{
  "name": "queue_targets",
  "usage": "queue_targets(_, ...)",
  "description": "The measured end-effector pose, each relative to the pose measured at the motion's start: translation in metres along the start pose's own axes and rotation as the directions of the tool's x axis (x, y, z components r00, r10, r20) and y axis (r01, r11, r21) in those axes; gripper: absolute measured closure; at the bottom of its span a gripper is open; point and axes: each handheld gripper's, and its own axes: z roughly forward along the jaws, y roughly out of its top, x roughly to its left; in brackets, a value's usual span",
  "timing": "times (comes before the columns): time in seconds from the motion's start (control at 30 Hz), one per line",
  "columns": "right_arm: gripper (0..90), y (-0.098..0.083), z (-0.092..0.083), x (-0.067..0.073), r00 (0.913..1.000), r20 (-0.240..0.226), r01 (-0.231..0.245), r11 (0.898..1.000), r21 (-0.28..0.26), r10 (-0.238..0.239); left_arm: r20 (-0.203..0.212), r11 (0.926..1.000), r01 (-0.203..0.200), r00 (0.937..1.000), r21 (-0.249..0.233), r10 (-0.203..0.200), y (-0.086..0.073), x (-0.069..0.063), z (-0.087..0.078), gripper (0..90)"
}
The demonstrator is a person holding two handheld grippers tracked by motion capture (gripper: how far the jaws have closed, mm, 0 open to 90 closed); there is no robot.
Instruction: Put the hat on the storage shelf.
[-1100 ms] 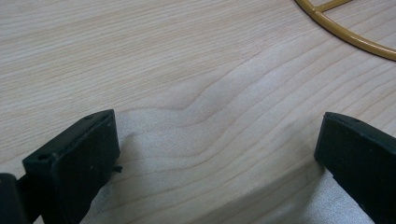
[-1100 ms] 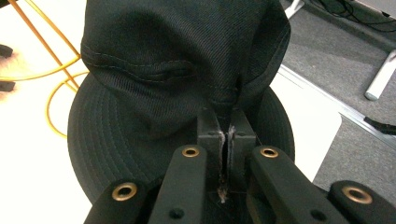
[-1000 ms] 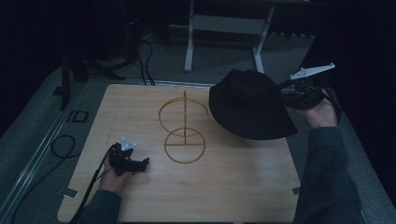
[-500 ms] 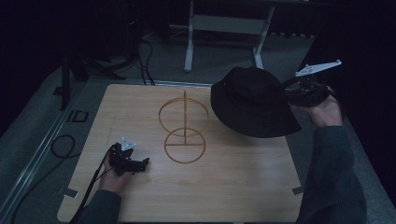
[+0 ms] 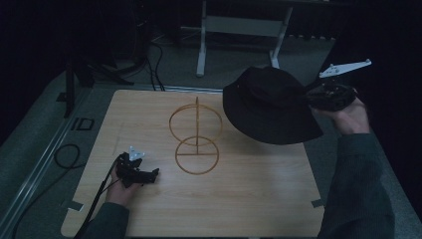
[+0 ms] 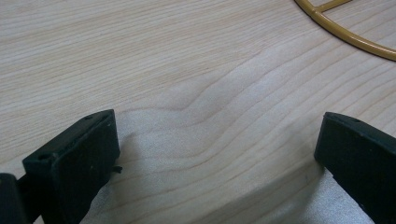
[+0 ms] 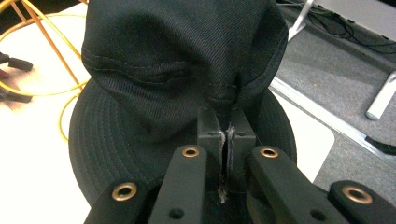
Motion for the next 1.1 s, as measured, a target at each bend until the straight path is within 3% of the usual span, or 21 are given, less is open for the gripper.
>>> queue_targets(0.47,87.7,0.008,-0.011,0.002,0.9991,-0.042,0.005,0.998,-0.056,-0.008,0.000,1.0000,0.001,1.0000,-0.001,-0.001,0.000,0.000,0.000,0.3)
queue_targets(1.1,87.7,0.014,-0.012,0.006,0.9976,-0.066,0.015,0.997,-0.073,-0.020,0.000,1.0000,0.000,1.0000,0.000,0.000,0.000,0.000,0.000,0.3)
